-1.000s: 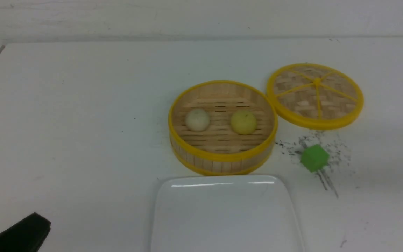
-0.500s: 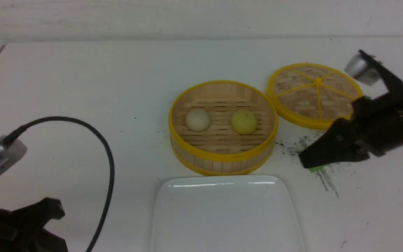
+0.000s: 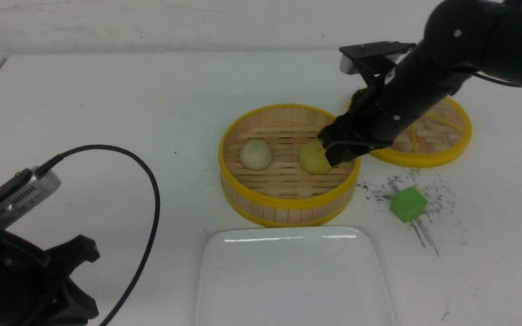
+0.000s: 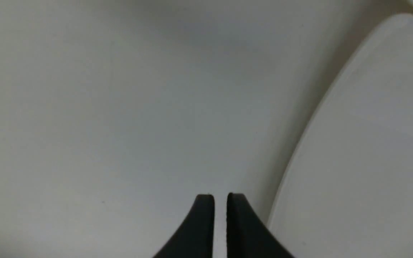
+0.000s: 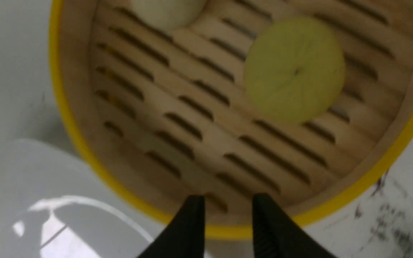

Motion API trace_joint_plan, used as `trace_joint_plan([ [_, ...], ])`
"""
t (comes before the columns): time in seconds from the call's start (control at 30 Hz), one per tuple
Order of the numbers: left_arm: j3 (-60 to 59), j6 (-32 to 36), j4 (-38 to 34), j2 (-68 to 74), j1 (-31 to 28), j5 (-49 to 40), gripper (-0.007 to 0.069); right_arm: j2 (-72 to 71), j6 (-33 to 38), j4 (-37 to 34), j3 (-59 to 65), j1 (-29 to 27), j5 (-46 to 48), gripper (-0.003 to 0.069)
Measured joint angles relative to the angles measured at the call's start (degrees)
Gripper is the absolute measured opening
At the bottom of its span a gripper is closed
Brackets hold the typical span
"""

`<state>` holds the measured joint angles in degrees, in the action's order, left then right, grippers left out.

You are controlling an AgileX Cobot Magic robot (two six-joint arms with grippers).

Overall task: Put the steamed buns into the plate on the white tablecloth.
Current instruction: 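Reach toward a bun in the bamboo steamer with the right gripper, then move the steamed bun from the bamboo steamer onto the white plate with the right gripper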

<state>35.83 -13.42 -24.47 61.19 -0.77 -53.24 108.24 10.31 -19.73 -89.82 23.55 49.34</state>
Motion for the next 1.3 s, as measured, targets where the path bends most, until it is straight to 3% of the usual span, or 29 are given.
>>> trace_joint_plan([
  [0.17, 0.0, 0.0, 0.0, 0.0, 0.0, 1.0, 0.0171, 7.3, -0.6, 2.6, -5.4, 0.3, -5.6, 0.0444],
  [0.3, 0.0, 0.0, 0.0, 0.0, 0.0, 1.5, 0.0225, 10.5, -0.6, 4.0, -5.7, 0.3, -8.9, 0.0506],
  [0.4, 0.0, 0.0, 0.1, 0.0, 0.0, 1.6, 0.0249, 12.5, -0.6, 4.2, -5.7, 0.3, -9.0, 0.0512],
  [0.53, 0.0, 0.0, 0.2, 0.0, 0.0, 1.6, 0.0255, 13.3, -0.6, 4.5, -5.8, 0.3, -9.3, 0.045],
  [0.57, 0.0, 0.0, 0.2, 0.0, 0.0, 1.6, 0.0254, 13.3, -0.6, 4.6, -6.2, 0.3, -9.2, 0.035],
  [0.63, 0.0, 0.0, 0.2, 0.0, 0.0, 1.6, 0.0254, 13.1, -0.6, 4.7, -6.5, 0.3, -9.0, 0.0299],
  [0.67, 0.1, 0.0, 0.2, 0.0, 0.0, 1.6, 0.0254, 12.2, -0.1, 4.9, -7.2, 0.3, -7.2, 0.0168],
  [0.77, 0.1, 0.0, 0.2, 0.0, 0.0, 1.6, 0.0254, 9.2, 0.1, 5.2, -8.6, 0.3, -2.0, 0.0029],
  [1.03, 0.1, 0.0, 1.1, 0.0, 0.0, 1.5, 0.0254, -9.6, -0.8, 4.8, -7.5, 0.3, 19.9, 0.0022],
  [1.17, 0.1, 0.0, 1.6, 0.0, 0.0, 1.5, 0.0254, -15.0, -3.2, 2.7, -1.7, 1.2, 21.0, 0.0032],
  [1.3, 0.1, 0.0, 1.7, 0.0, 0.0, 1.7, 0.0254, -17.7, -5.8, -1.0, 12.2, 4.7, 13.8, 0.0048],
])
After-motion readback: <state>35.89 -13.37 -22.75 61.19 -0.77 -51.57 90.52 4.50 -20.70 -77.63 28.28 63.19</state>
